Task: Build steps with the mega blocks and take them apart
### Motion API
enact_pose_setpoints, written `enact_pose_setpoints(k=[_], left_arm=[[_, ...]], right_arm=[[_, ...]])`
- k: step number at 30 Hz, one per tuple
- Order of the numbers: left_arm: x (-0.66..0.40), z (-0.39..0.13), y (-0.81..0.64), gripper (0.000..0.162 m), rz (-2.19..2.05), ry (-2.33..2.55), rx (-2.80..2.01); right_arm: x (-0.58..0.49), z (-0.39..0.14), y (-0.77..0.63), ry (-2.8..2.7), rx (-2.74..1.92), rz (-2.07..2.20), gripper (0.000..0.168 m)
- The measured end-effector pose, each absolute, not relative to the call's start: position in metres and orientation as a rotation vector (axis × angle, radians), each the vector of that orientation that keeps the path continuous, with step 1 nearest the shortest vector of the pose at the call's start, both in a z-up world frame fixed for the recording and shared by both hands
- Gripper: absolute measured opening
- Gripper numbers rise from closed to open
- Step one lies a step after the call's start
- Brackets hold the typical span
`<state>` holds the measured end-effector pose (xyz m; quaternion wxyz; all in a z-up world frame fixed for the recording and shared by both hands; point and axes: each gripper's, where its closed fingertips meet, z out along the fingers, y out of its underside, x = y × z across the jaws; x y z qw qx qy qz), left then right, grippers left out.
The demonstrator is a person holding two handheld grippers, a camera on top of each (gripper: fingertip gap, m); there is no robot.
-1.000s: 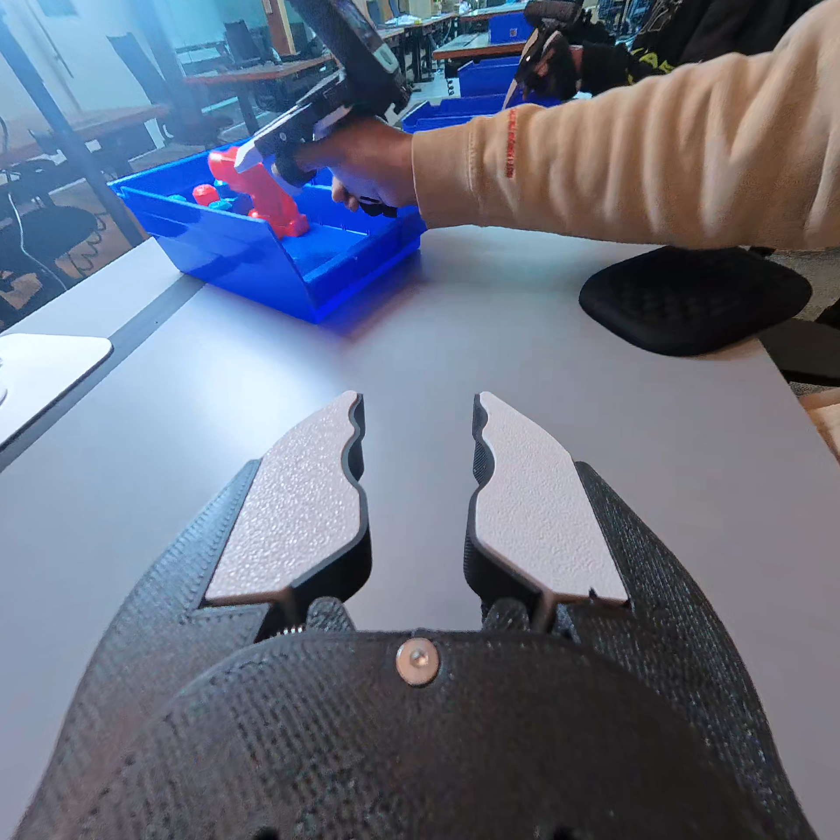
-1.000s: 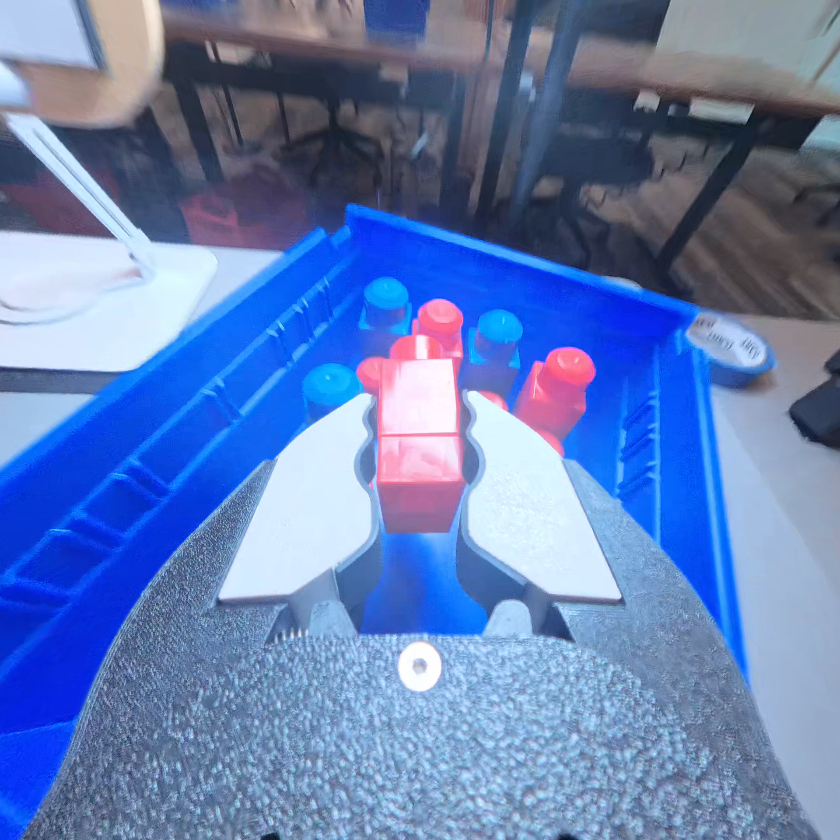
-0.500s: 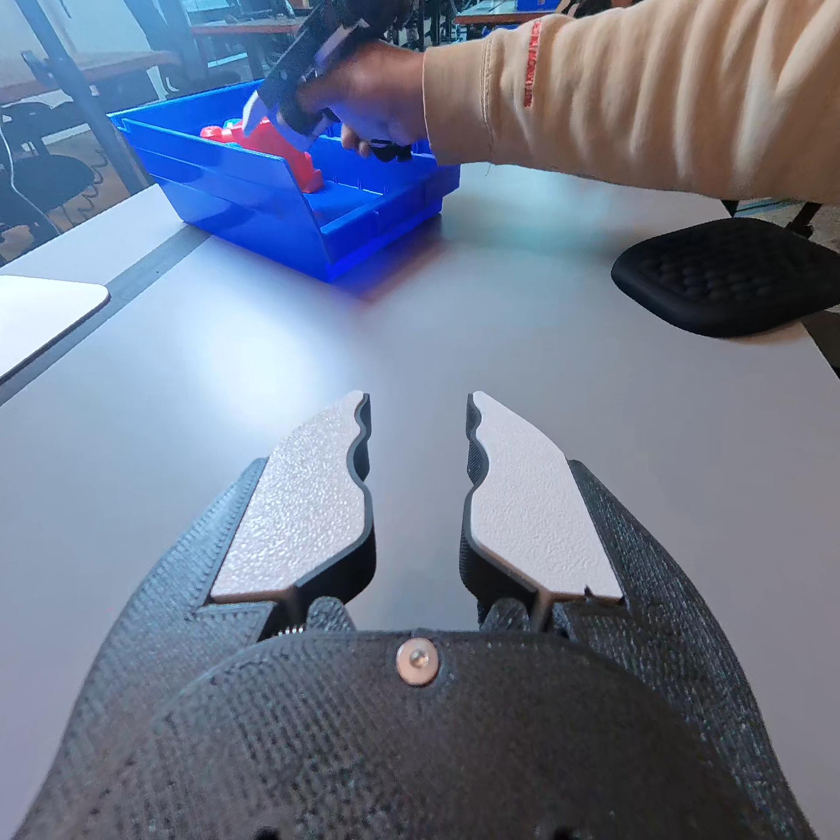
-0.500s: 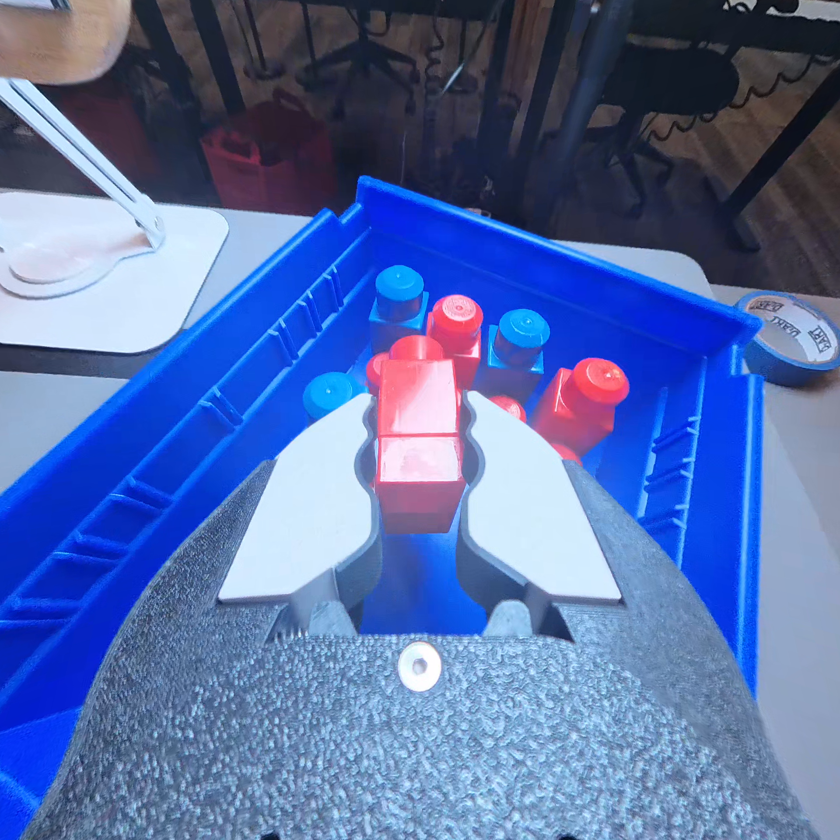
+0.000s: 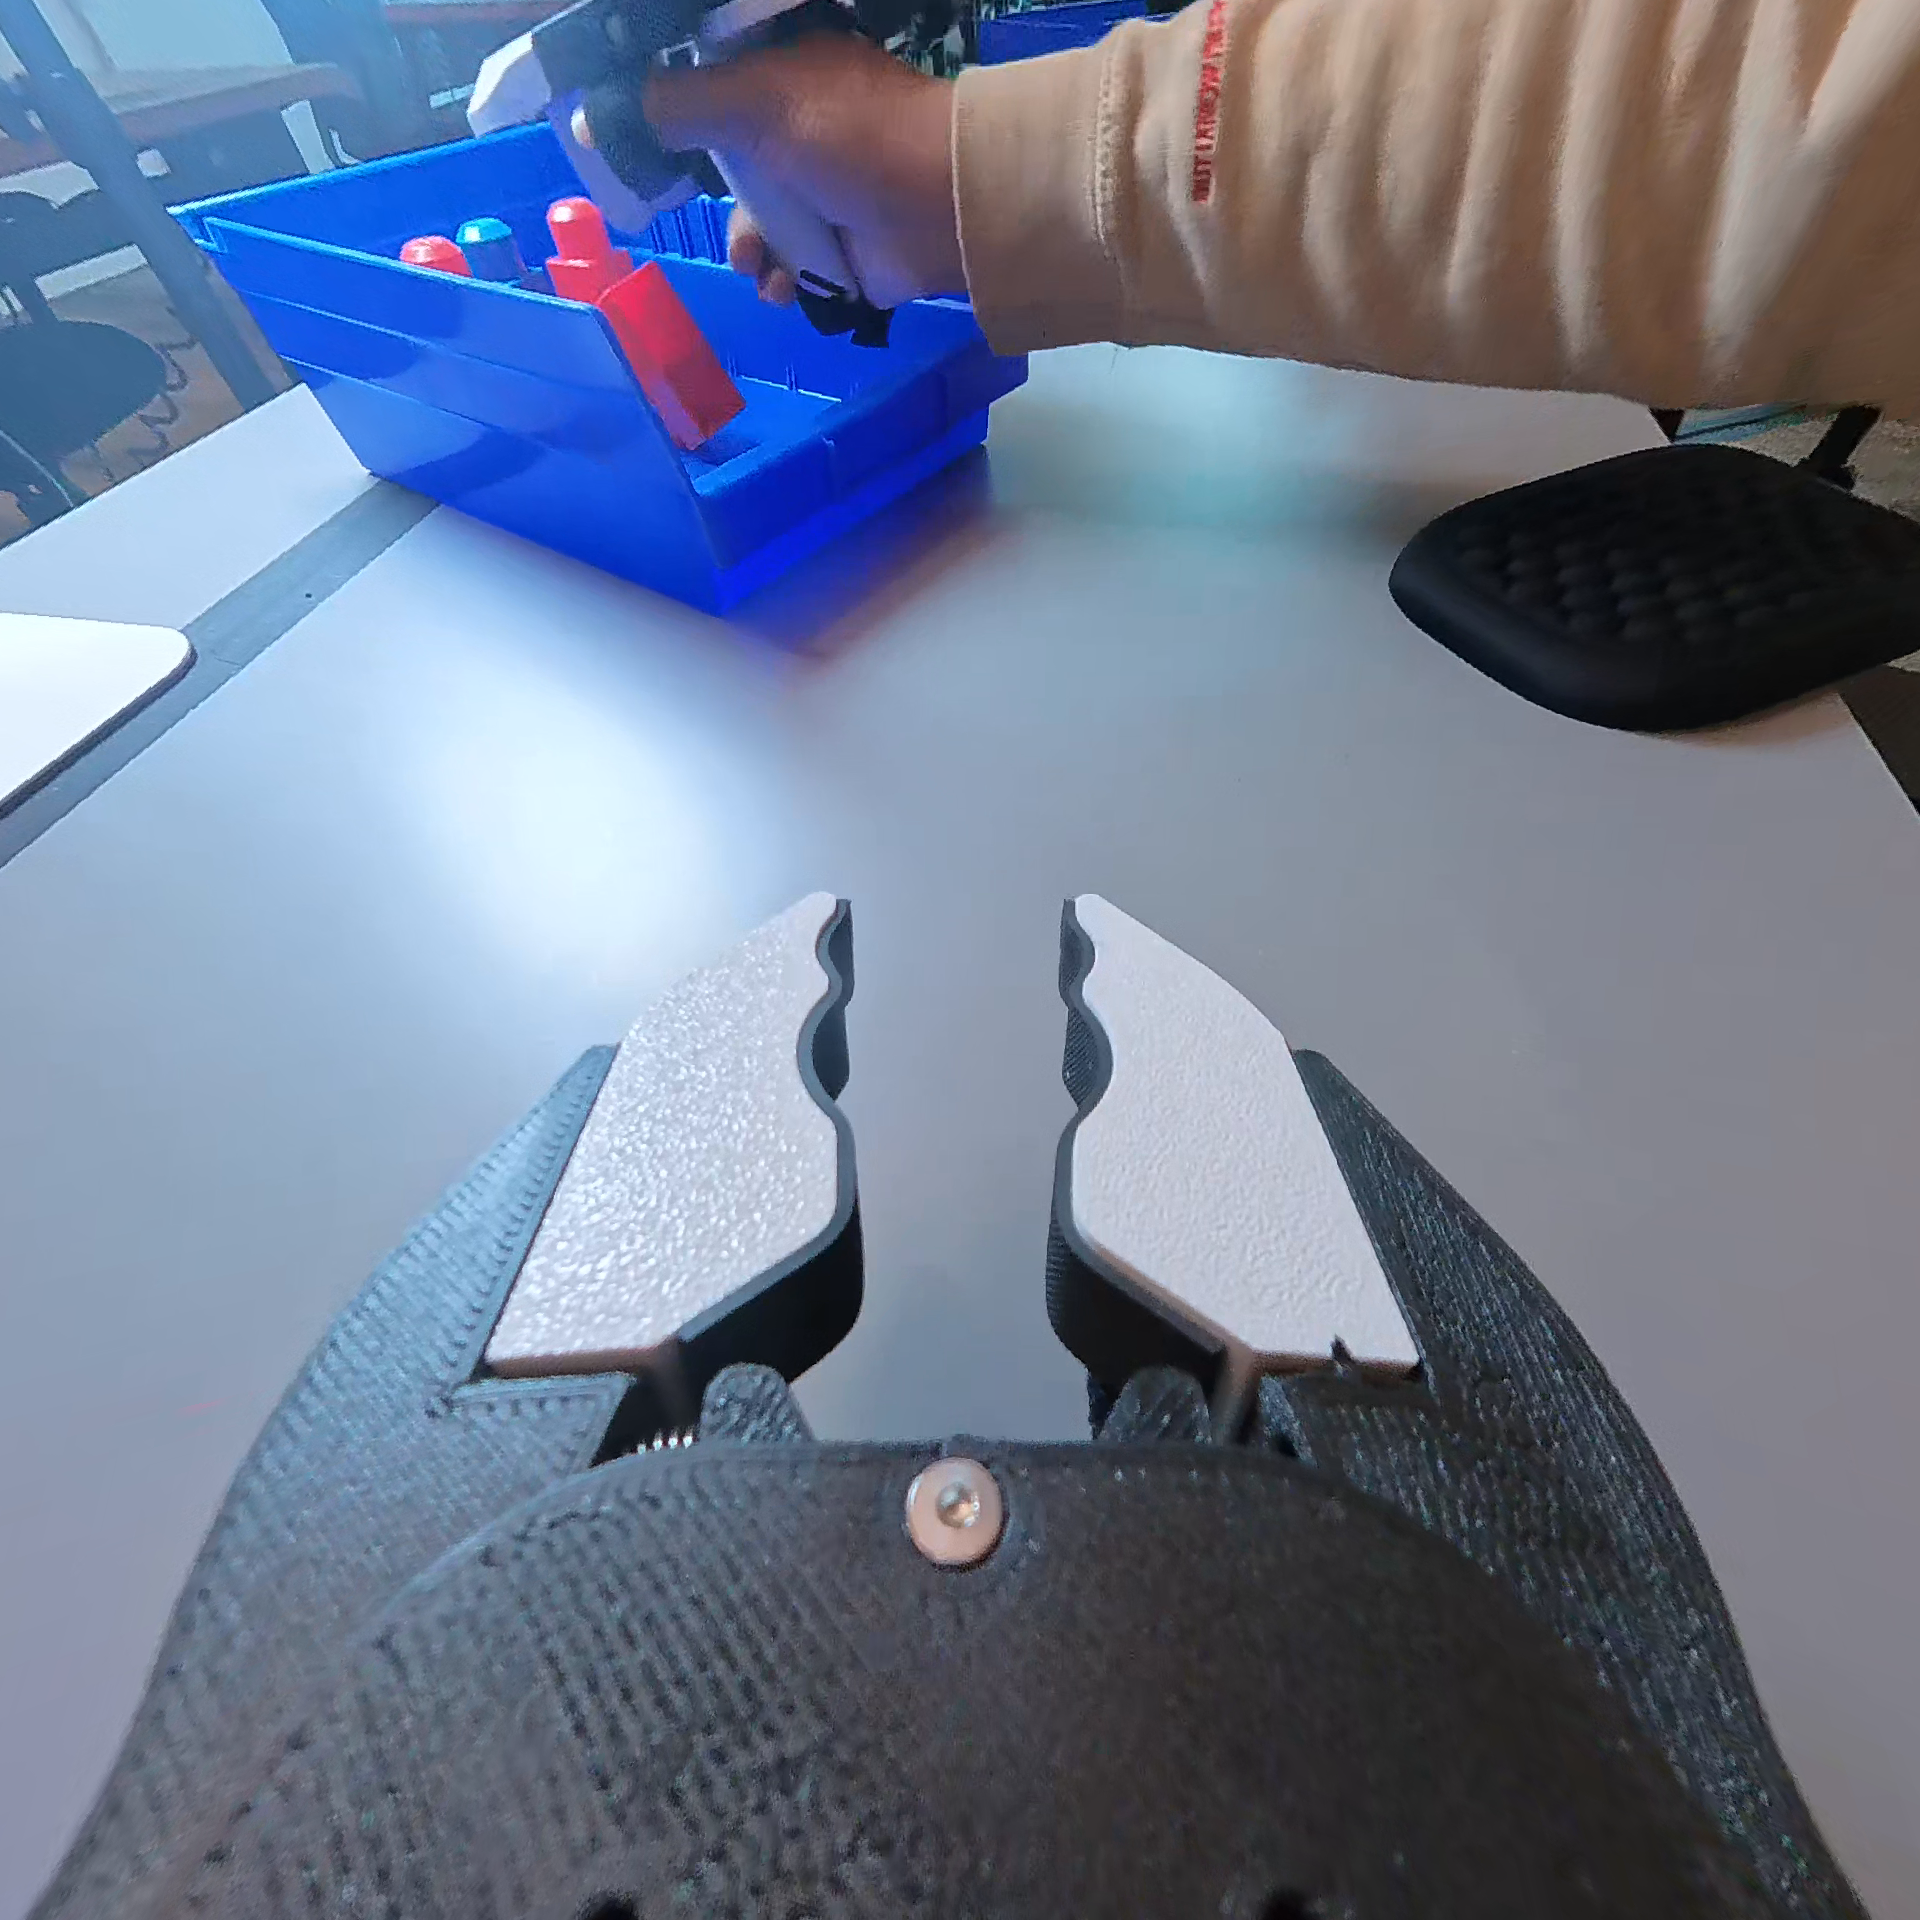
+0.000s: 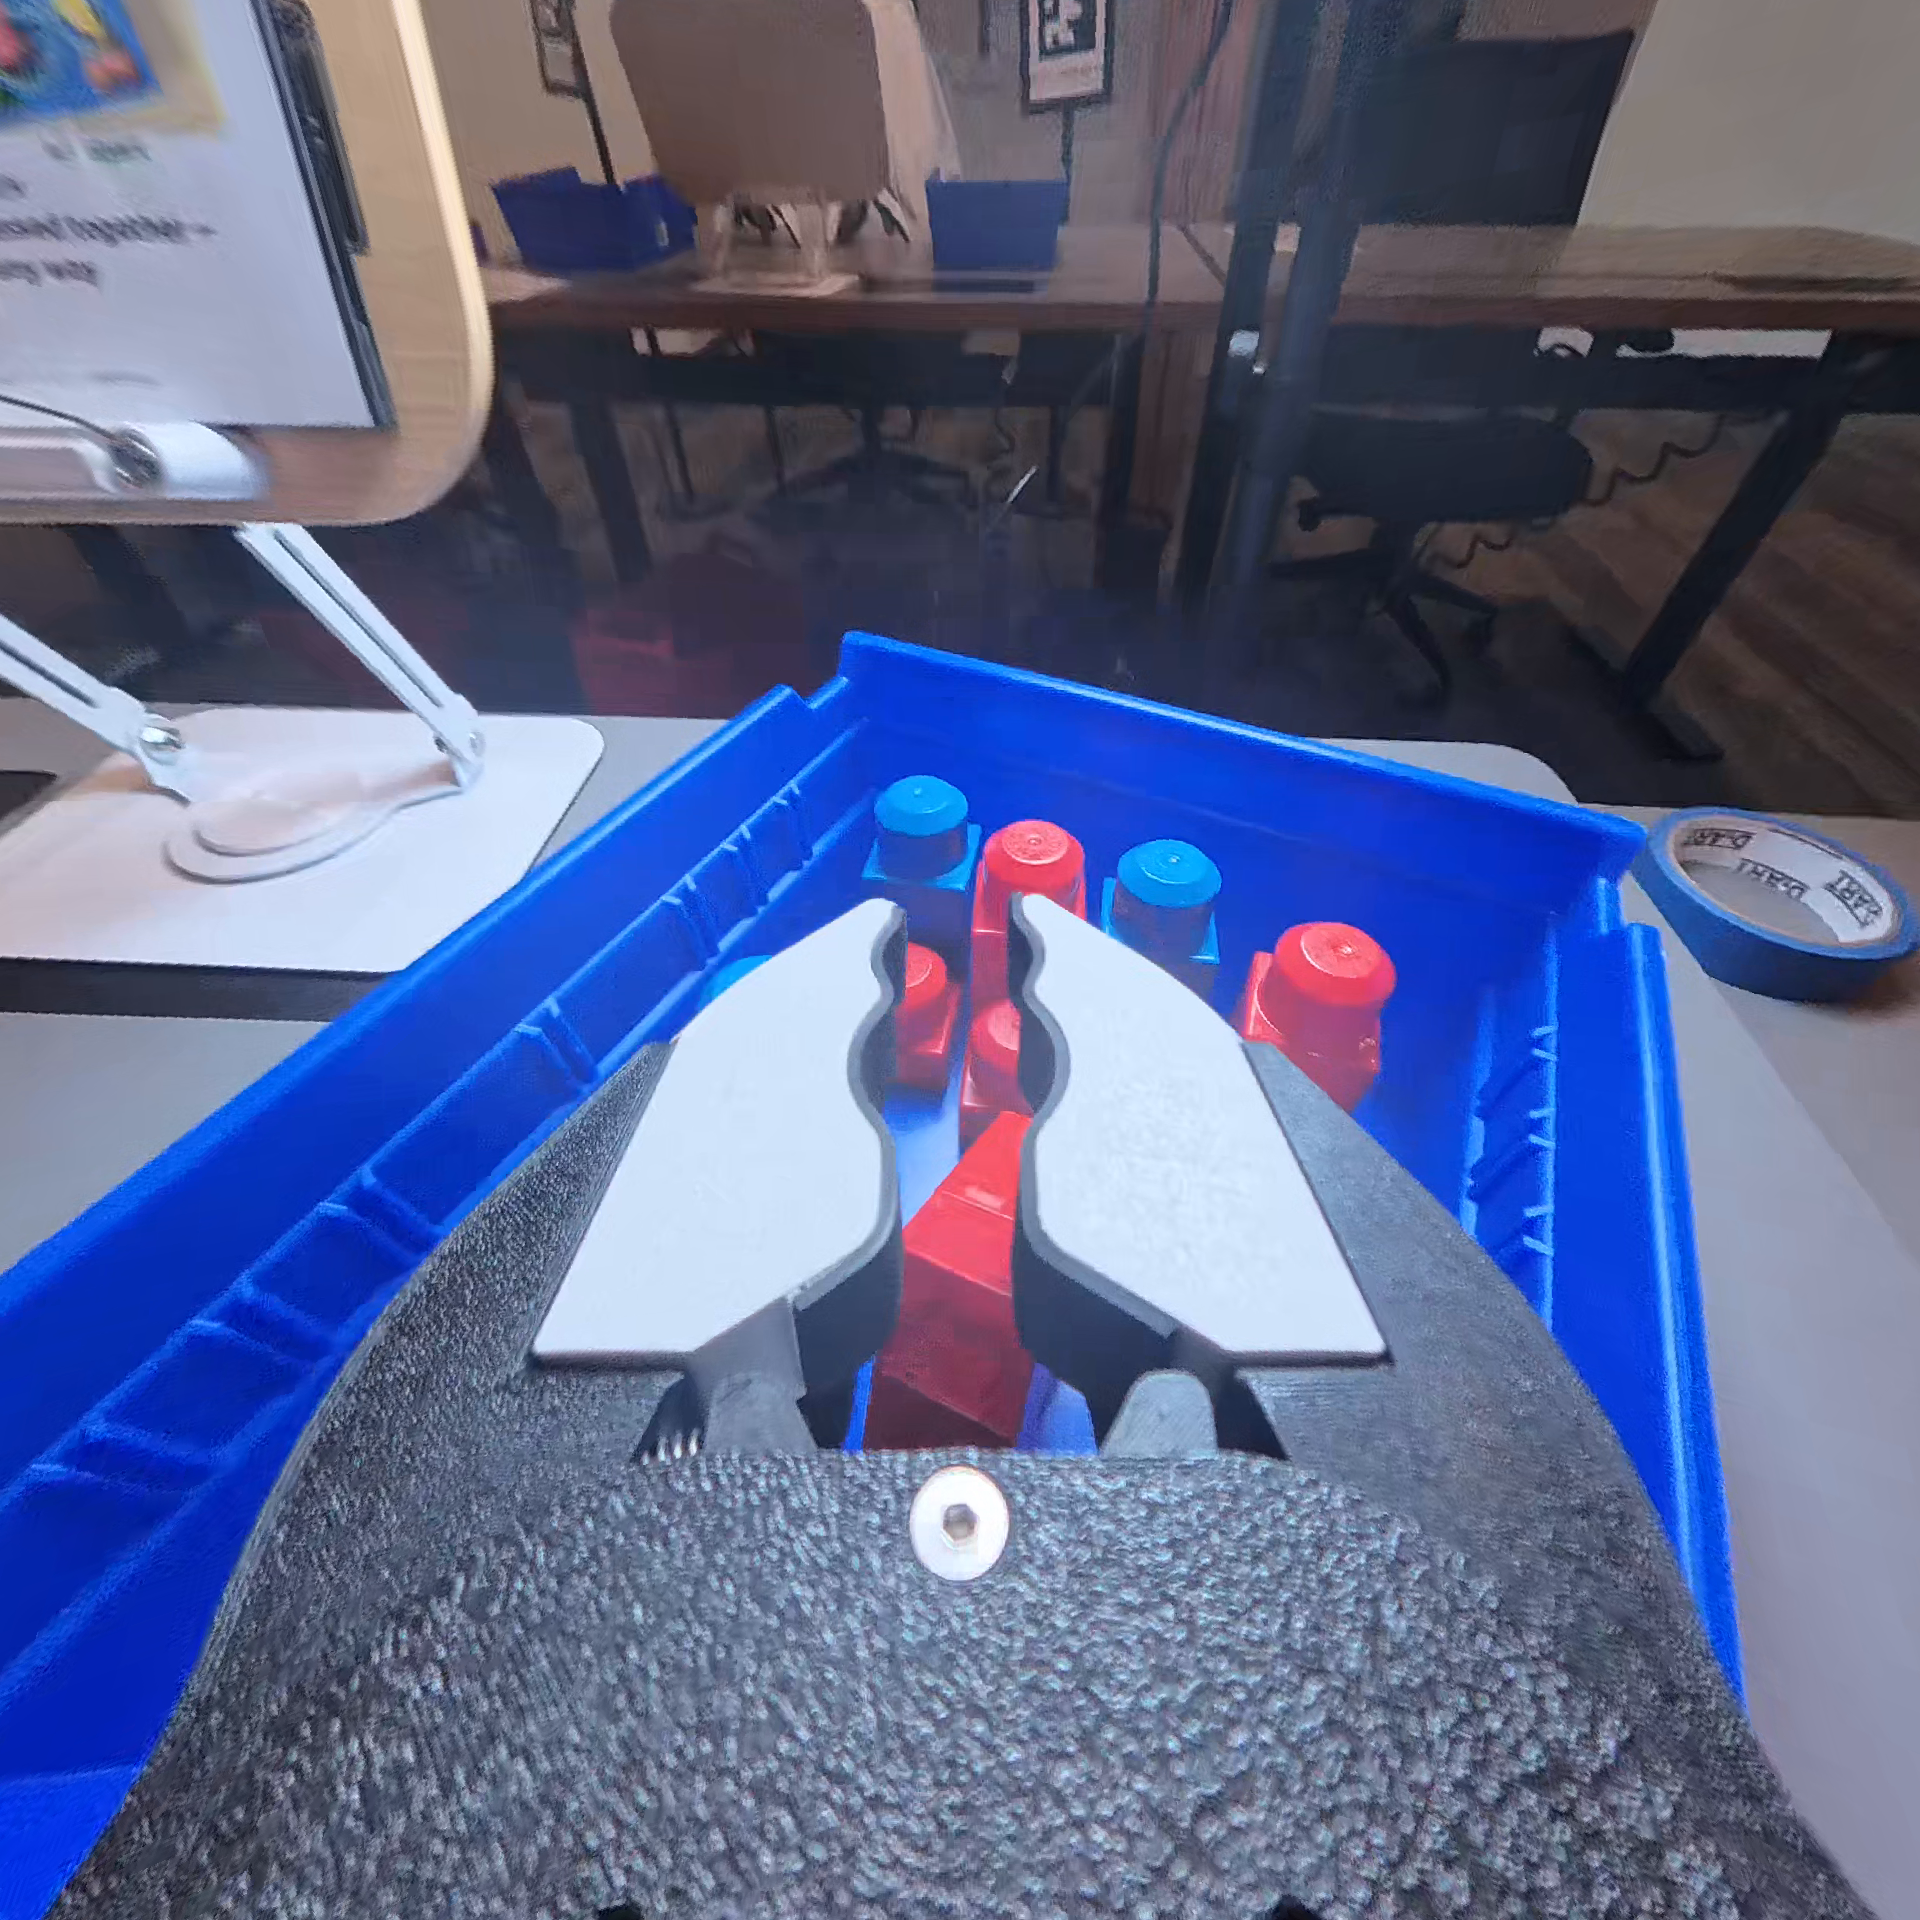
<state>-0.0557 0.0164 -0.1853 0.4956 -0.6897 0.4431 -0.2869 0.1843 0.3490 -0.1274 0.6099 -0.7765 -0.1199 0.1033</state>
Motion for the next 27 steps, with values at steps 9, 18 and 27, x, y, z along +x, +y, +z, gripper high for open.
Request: enact_pose_setpoints(k=[9,18,27], left_arm=[[-0.062,-0.185,0.022,0.038,-0.705,1.040,-1.690],[-0.171,-0.088,0.061,0.037,-0.442,0.692,-1.661],[-0.400,-0.088,0.131,0.048,0.139,0.396,-2.162]], right_arm=[[0.157,-0.095,0.342,-0.464,-1.740,0.219,0.034],[0.095,-0.072,0.188,-0.766,-1.631,0.562,0.049],[0.074,-0.135,0.068,-0.942,-1.648,0.714,0.049]])
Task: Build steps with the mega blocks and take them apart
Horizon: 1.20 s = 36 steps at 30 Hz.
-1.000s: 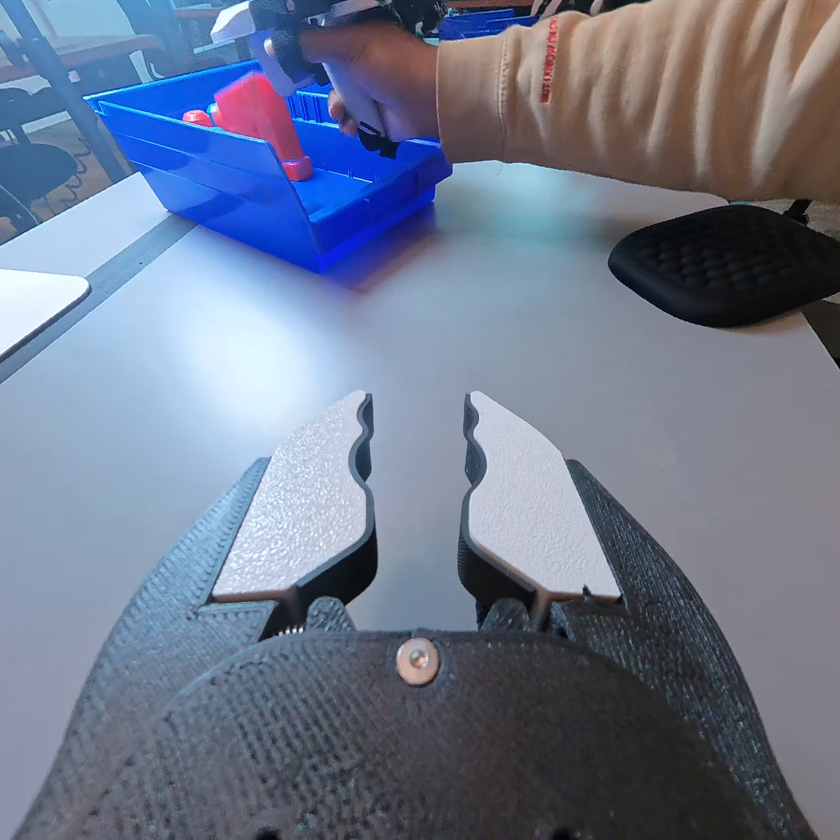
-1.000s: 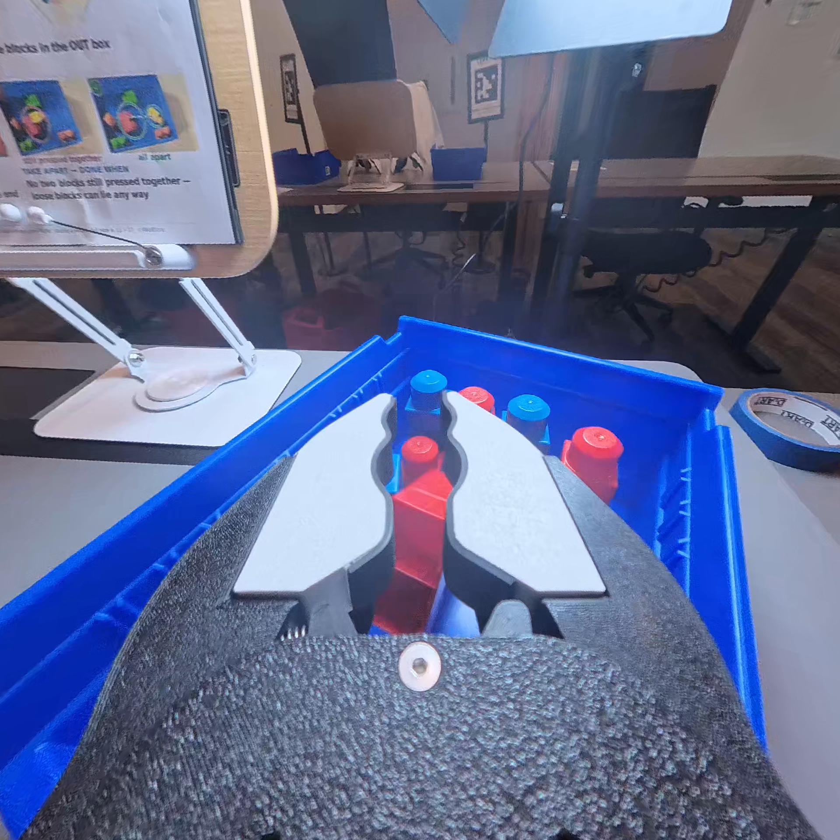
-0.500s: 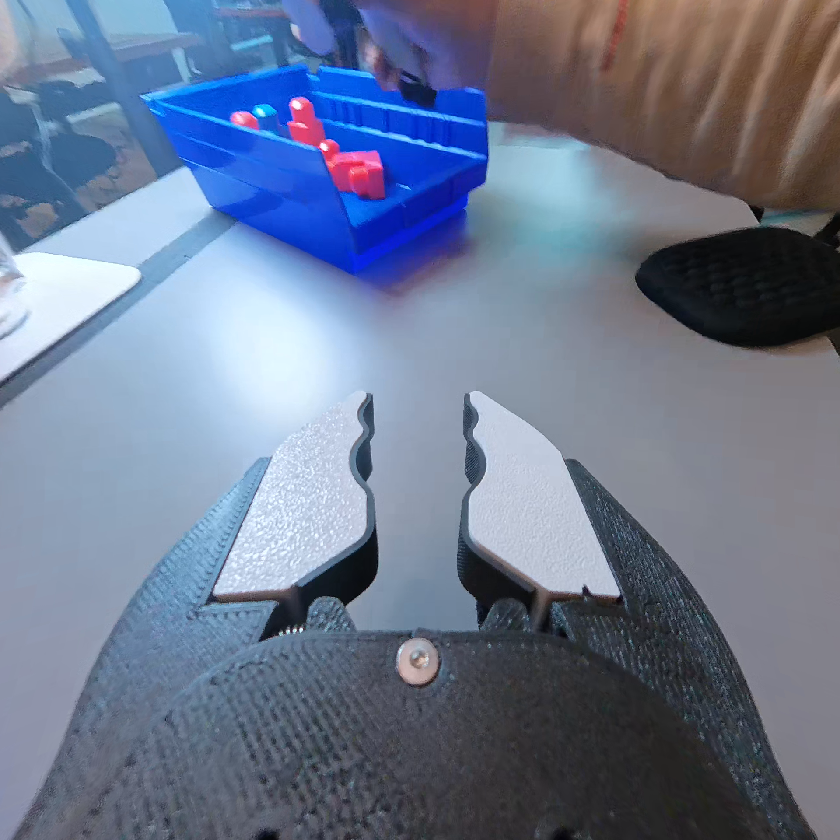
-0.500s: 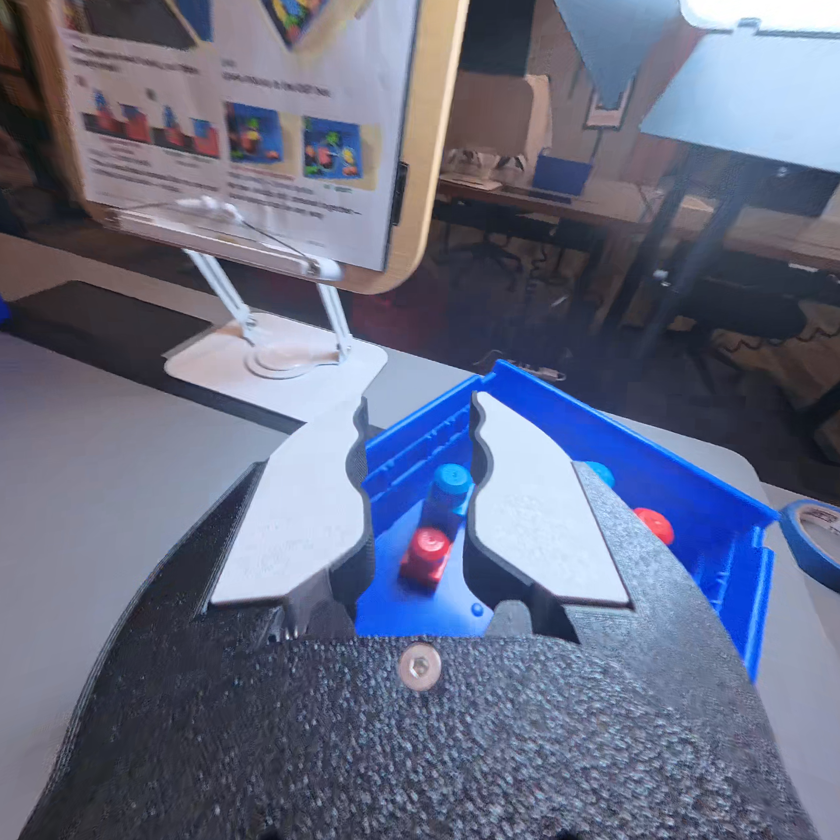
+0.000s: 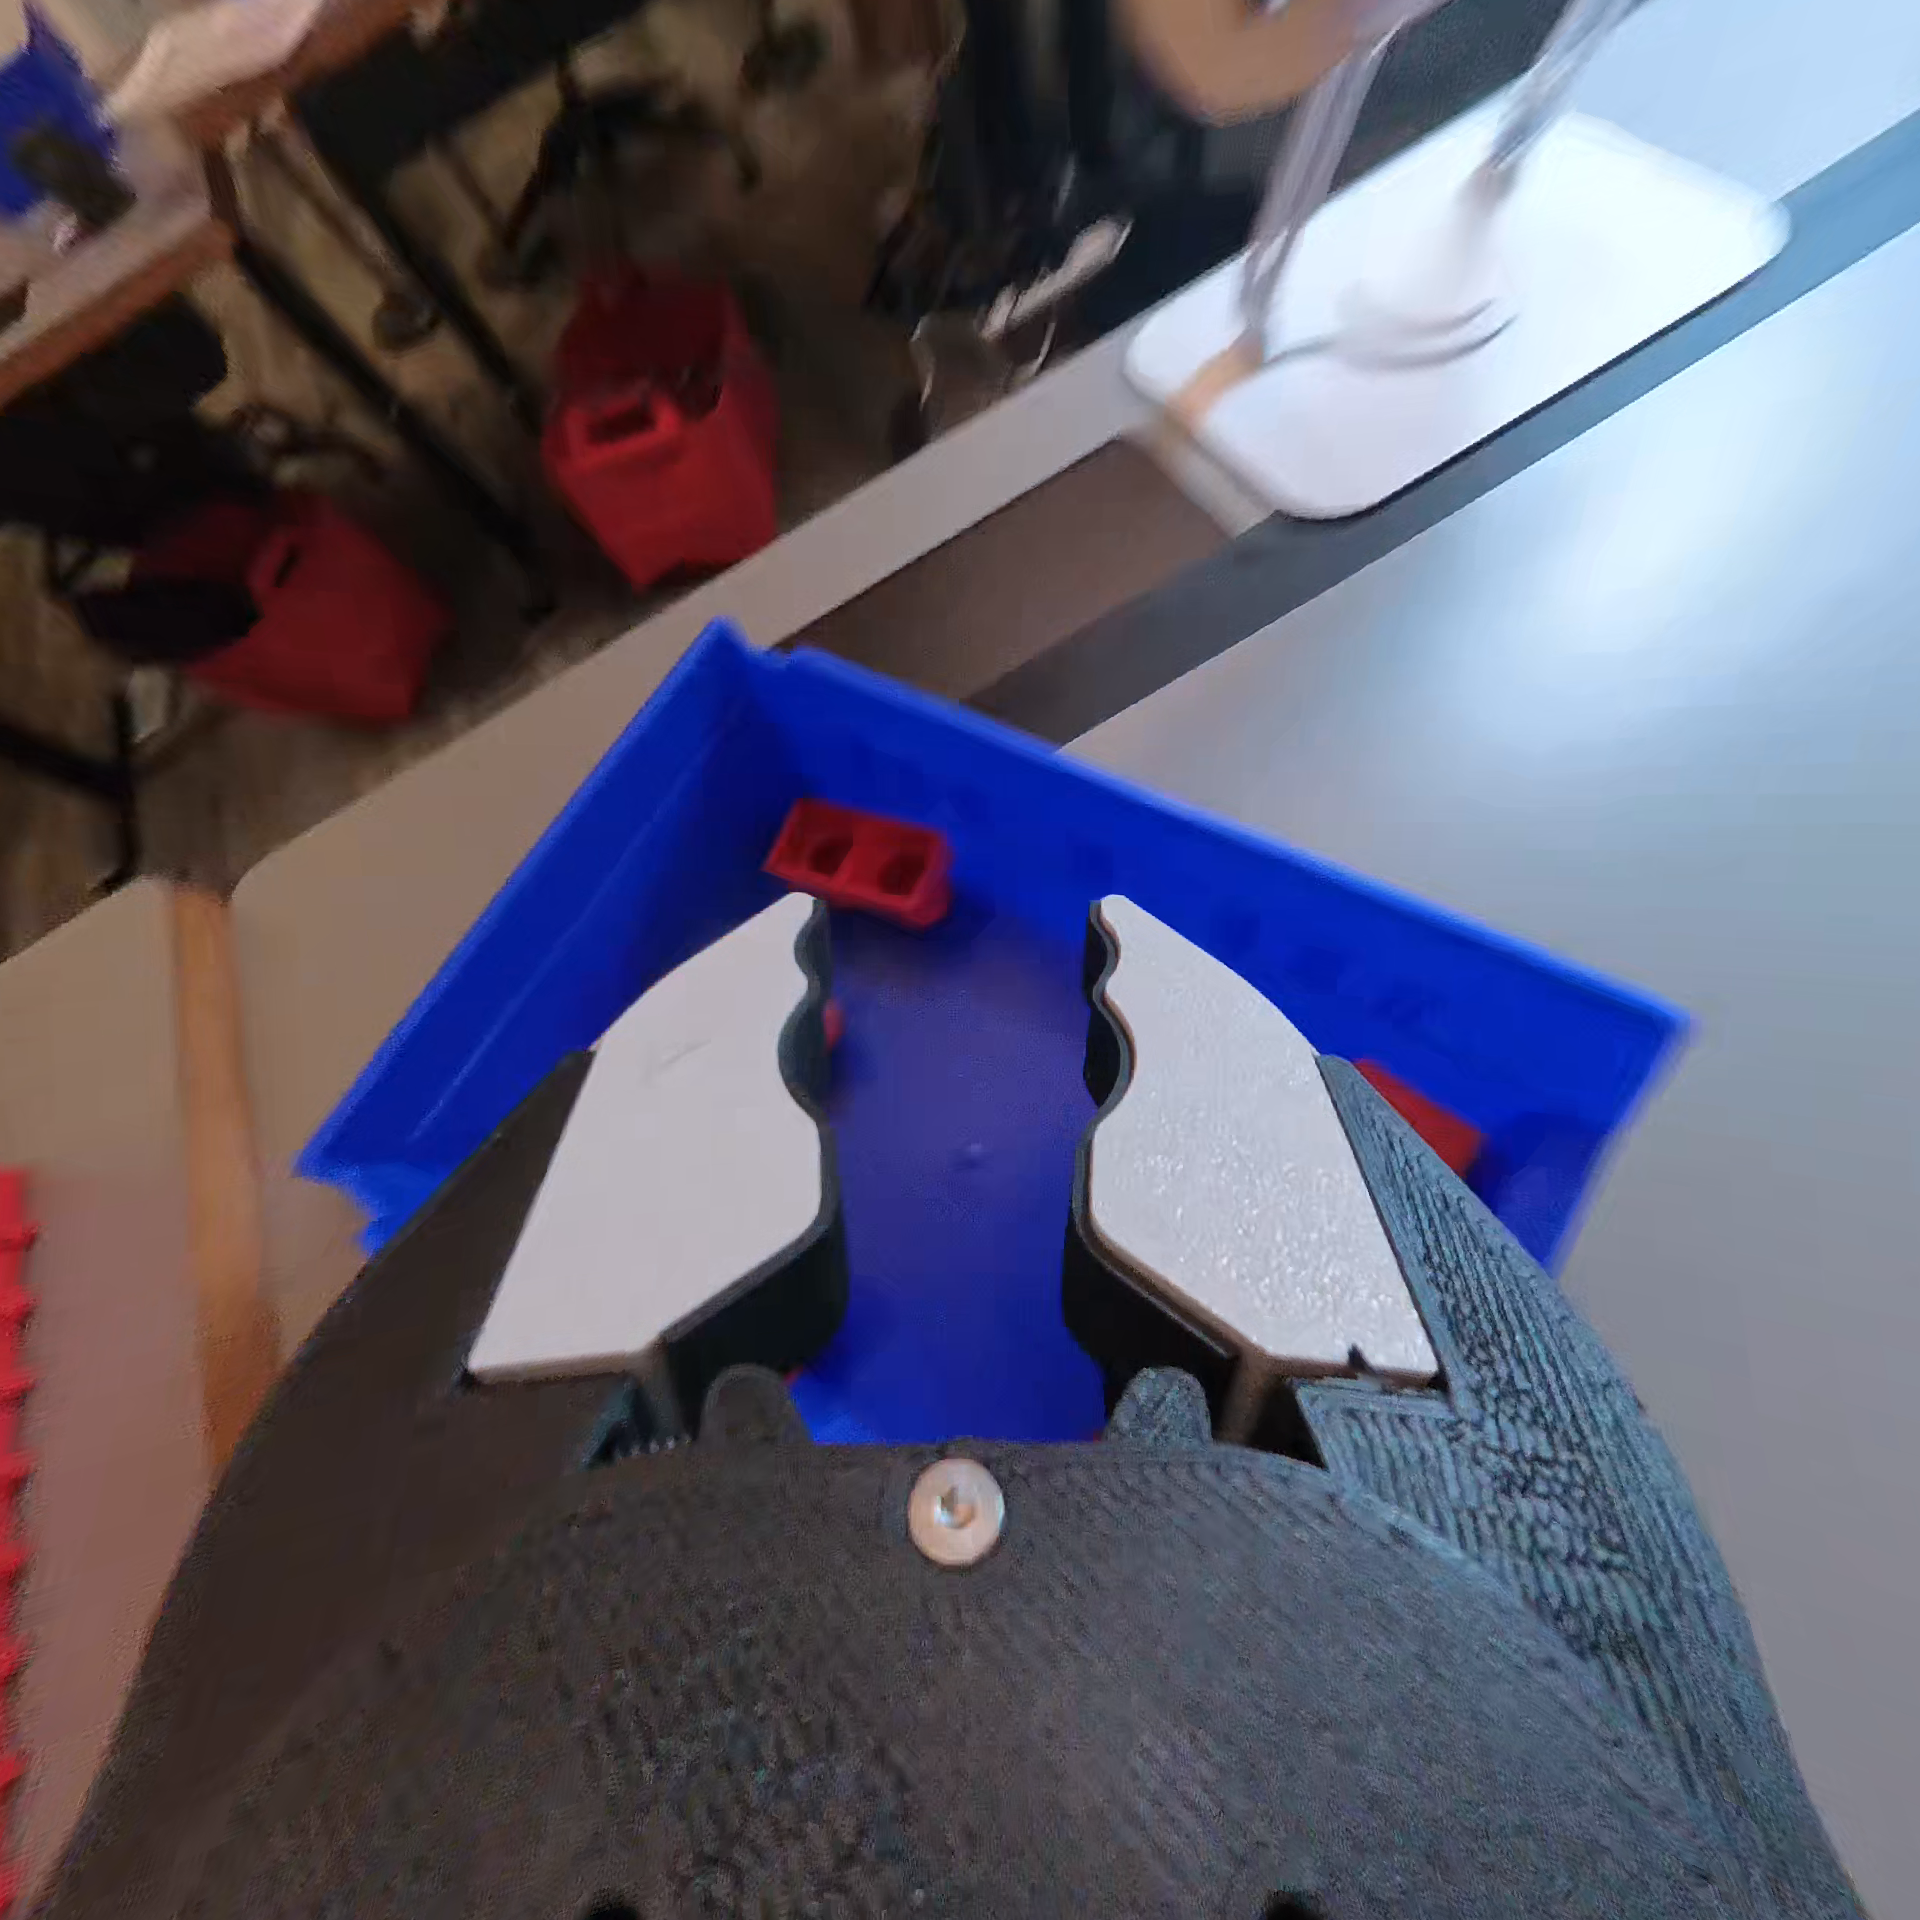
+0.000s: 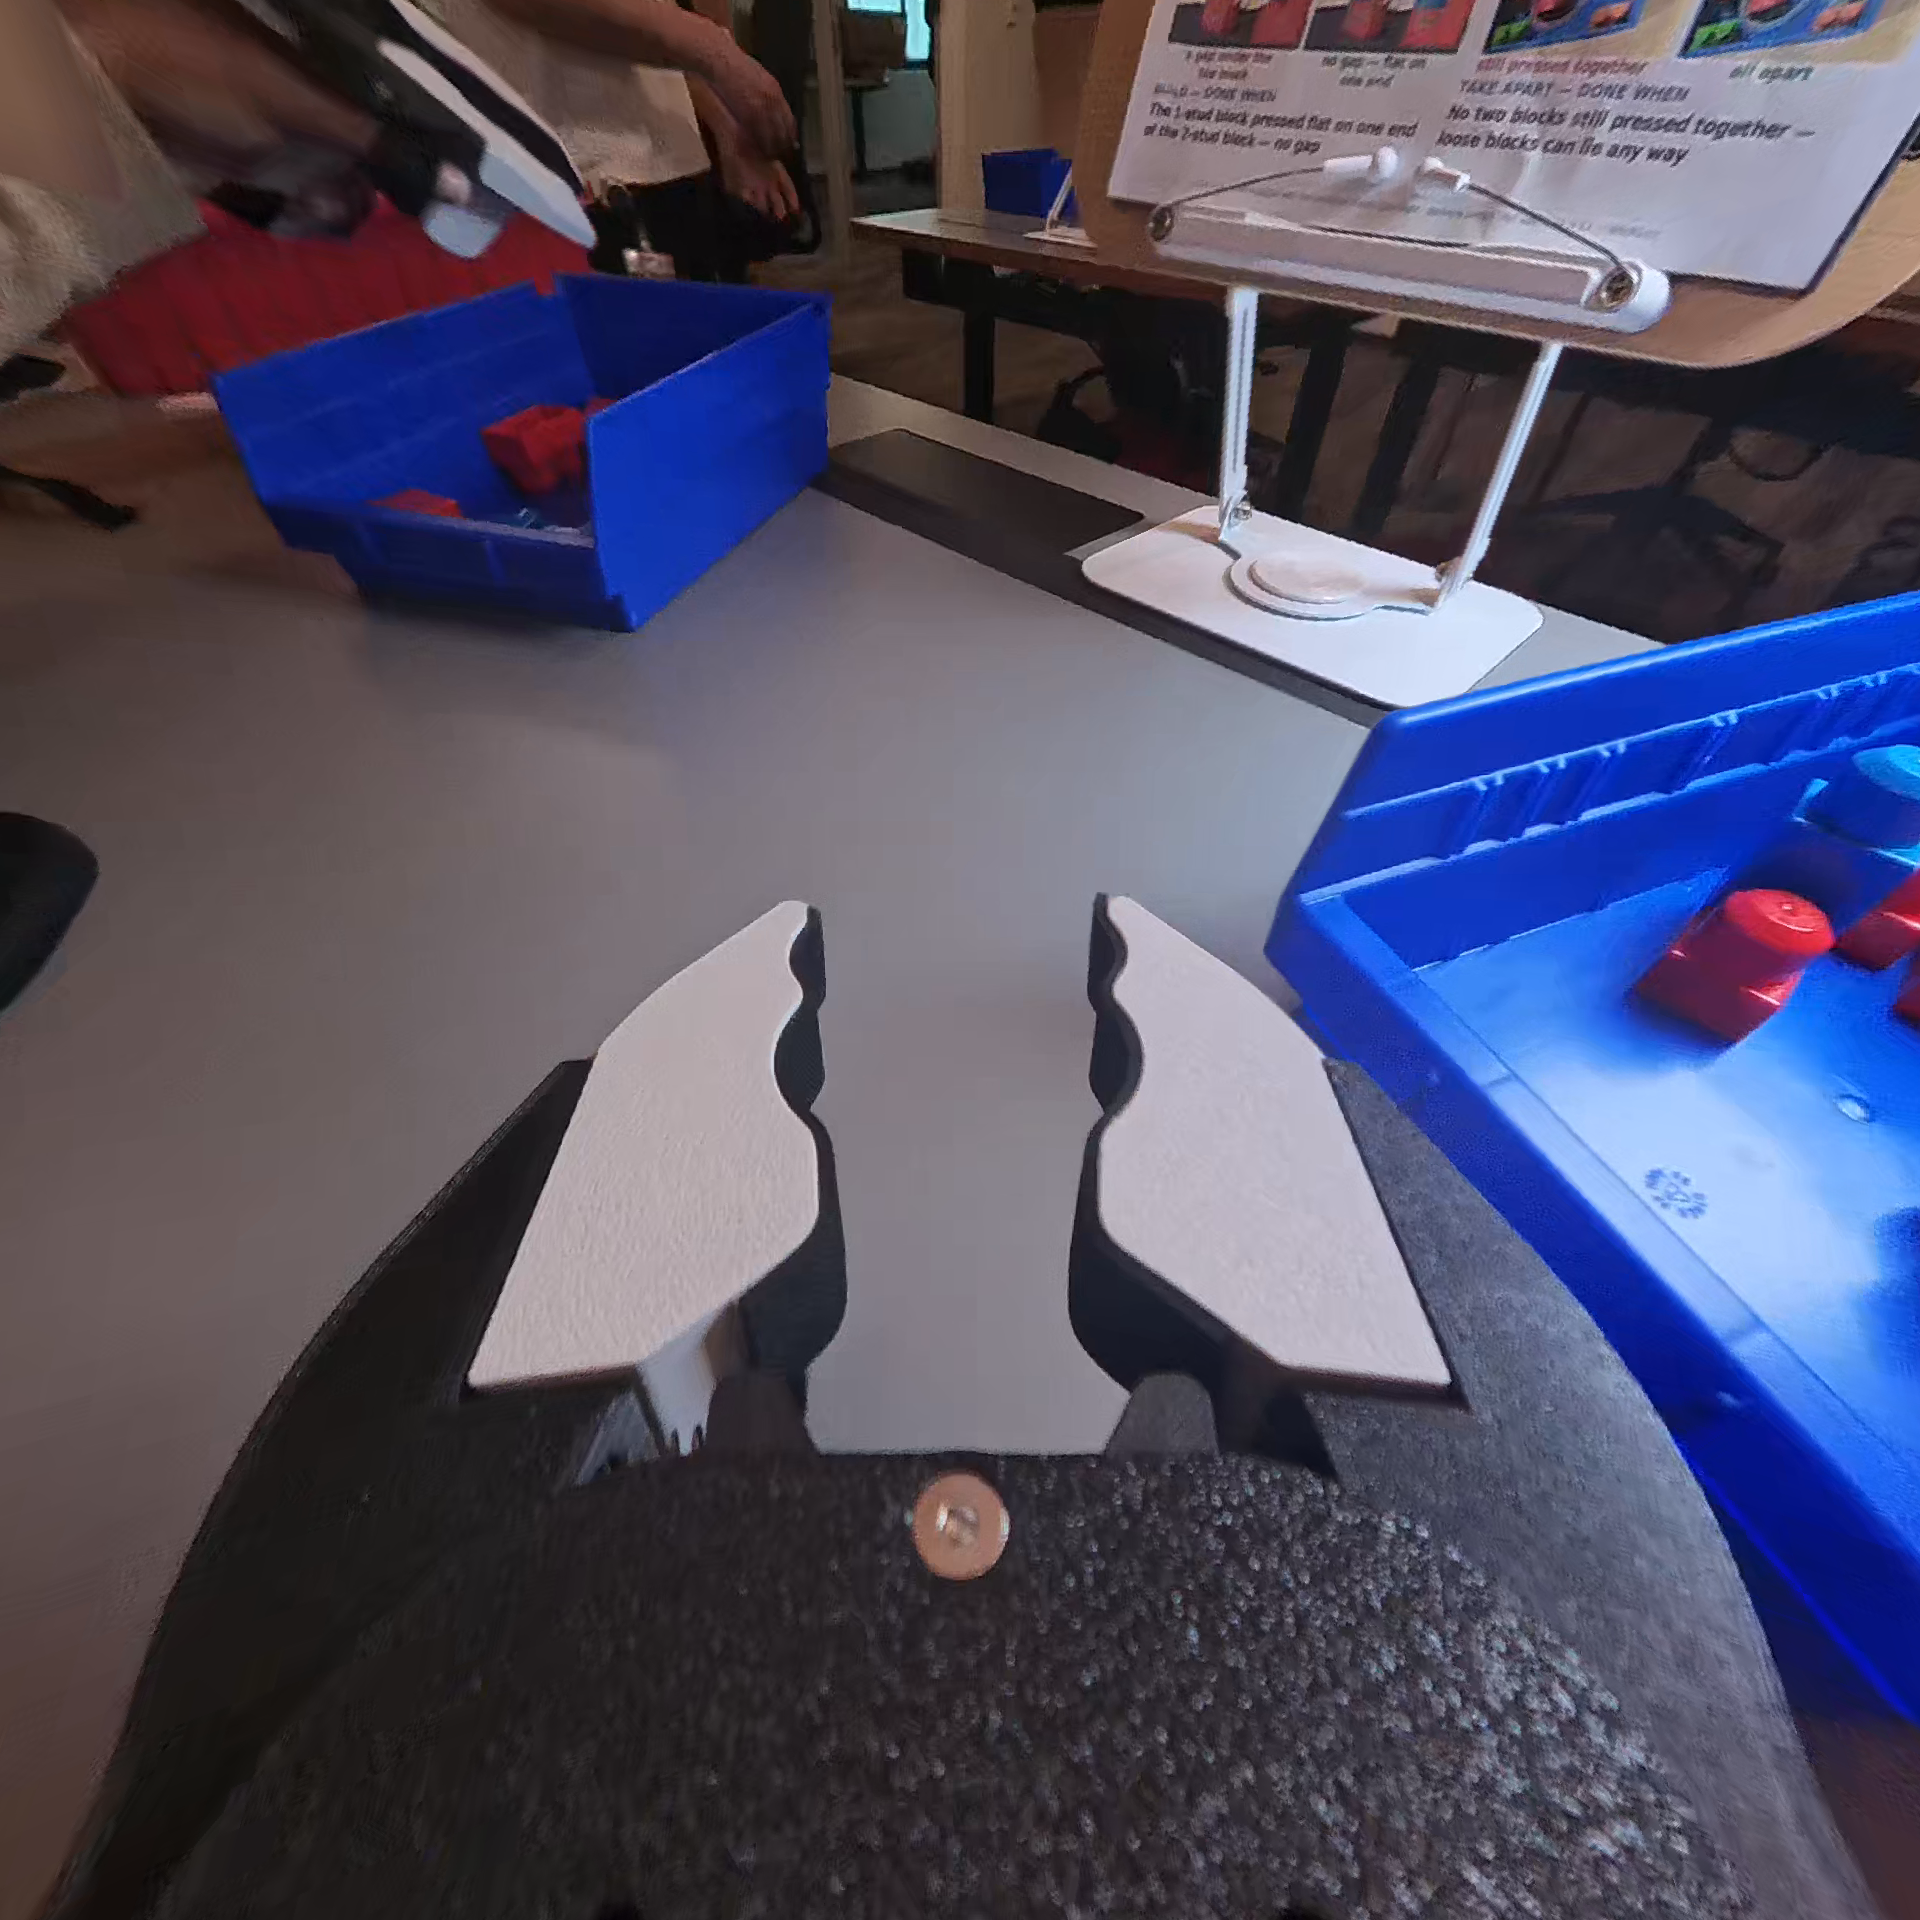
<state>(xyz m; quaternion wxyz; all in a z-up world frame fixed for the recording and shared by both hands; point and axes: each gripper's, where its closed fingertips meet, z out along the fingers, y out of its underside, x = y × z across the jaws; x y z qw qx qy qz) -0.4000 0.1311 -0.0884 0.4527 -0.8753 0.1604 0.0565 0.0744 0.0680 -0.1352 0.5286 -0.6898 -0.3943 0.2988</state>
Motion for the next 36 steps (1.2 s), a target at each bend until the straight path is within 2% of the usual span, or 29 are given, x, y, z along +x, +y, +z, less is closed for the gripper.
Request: enact_pose_setpoints(k=[9,10,12,13,15,20,23,26,30,36], left_arm=[[-0.476,-0.204,0.170,0.041,0.597,0.473,-2.607],[-0.480,-0.213,0.170,0.036,0.649,0.498,-2.630],[-0.490,-0.223,0.169,0.012,0.780,0.556,-2.646],[-0.492,-0.226,0.168,0.005,0.806,0.584,-2.655],[-0.490,-0.219,0.168,0.004,0.790,0.569,-2.626],[-0.435,-0.139,0.168,0.004,0.352,0.419,-2.336],[-0.354,-0.080,0.144,0.004,-0.115,0.431,-2.085],[-0.258,-0.043,0.093,0.003,-0.599,0.543,-1.849],[-0.152,-0.032,0.019,0.003,-1.153,0.658,-1.617],[-0.053,-0.061,-0.047,0.003,-1.730,0.718,-1.458]], right_arm=[[0.062,-0.157,0.051,-1.026,-1.615,0.686,0.045],[0.062,-0.159,0.050,-1.029,-1.617,0.688,0.045],[0.062,-0.162,0.048,-1.037,-1.619,0.684,0.044],[0.063,-0.162,0.048,-1.039,-1.617,0.680,0.043],[0.063,-0.162,0.047,-1.042,-1.608,0.678,0.043],[0.062,-0.160,0.048,-1.040,-1.591,0.698,0.043],[0.057,-0.157,0.046,-1.056,-1.560,0.704,0.043],[0.047,-0.148,0.040,-1.096,-1.478,0.677,0.045],[0.028,-0.122,0.023,-1.175,-1.293,0.606,0.046],[-0.008,-0.104,-0.011,-1.354,-1.037,0.436,0.050]])
